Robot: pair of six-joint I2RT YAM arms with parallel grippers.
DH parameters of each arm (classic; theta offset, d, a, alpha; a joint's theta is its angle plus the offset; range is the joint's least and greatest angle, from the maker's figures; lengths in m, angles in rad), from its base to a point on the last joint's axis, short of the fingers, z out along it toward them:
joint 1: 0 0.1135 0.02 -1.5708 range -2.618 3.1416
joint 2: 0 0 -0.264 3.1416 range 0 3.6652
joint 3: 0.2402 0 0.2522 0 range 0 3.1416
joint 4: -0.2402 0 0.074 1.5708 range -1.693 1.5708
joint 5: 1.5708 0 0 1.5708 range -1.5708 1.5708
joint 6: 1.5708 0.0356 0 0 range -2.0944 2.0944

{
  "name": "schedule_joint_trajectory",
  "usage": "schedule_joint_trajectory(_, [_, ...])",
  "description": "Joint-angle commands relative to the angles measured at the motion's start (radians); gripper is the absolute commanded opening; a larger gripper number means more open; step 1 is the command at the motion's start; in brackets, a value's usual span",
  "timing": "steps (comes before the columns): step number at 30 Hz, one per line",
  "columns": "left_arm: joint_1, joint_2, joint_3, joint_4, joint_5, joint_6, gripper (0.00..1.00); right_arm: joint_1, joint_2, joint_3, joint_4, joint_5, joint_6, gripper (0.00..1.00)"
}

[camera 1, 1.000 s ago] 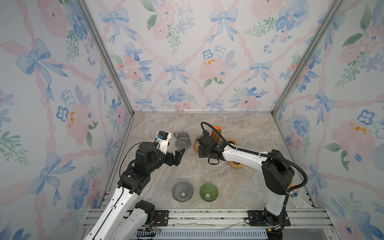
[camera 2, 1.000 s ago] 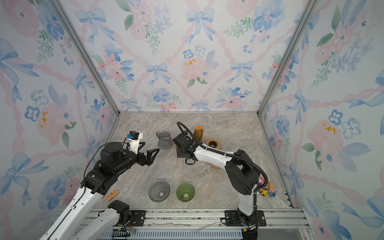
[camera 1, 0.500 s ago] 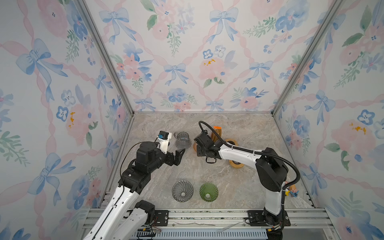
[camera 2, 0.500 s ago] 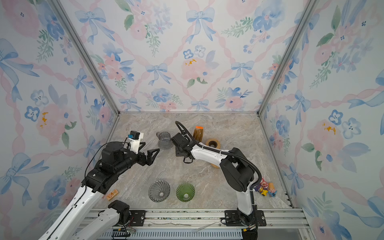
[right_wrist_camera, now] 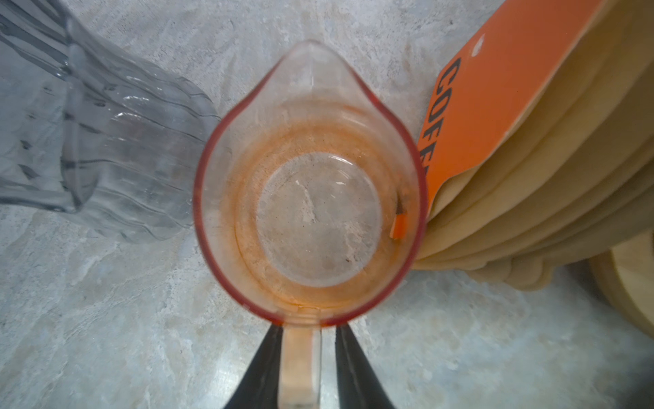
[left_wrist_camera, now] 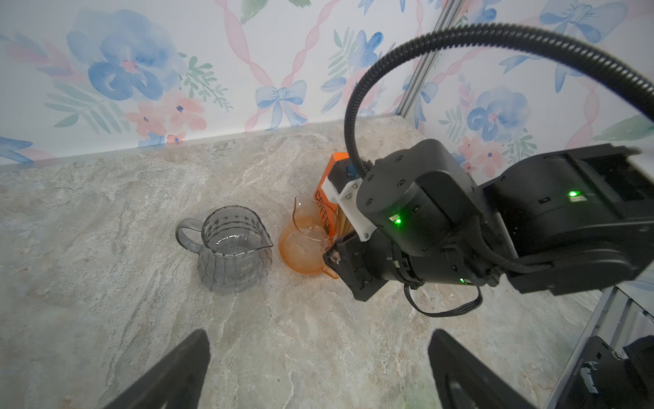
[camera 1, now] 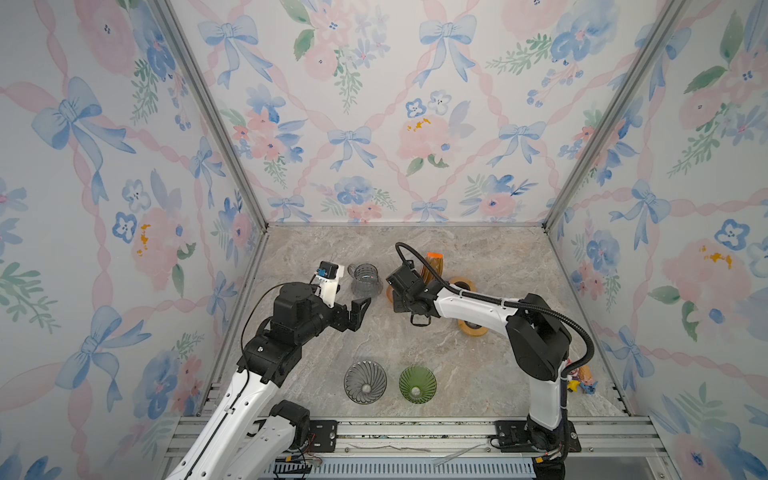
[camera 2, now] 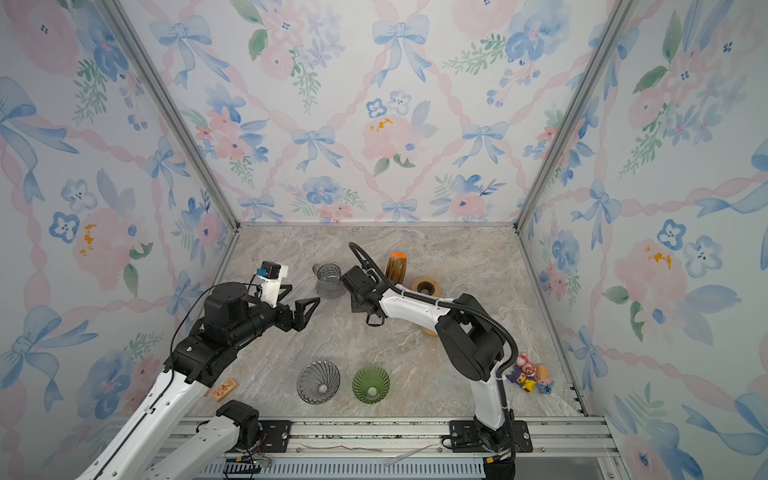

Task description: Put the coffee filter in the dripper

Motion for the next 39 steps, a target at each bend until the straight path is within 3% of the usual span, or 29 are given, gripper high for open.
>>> schedule_joint_trajectory(1, [0.008,-0.011,-0.006,0.021,0.049,0.015,0.98,-0.008,0.017,0.03,-0.026,0.027,-0.011,0.27])
schedule_joint_trajectory(12, [0.014,-0.001,-0.006,0.022,0.039,0.008,0.98,-0.008,-0.009,-0.002,-0.007,0.035,-0.053,0.17])
schedule_joint_trajectory(31, [0.014,0.005,-0.006,0.028,0.035,0.004,0.98,0.014,-0.119,-0.139,0.038,-0.104,-0.183,0.12])
schedule_joint_trajectory(39, [0.014,0.005,-0.004,0.029,0.044,0.005,0.98,0.029,-0.193,-0.22,0.015,-0.091,-0.18,0.11])
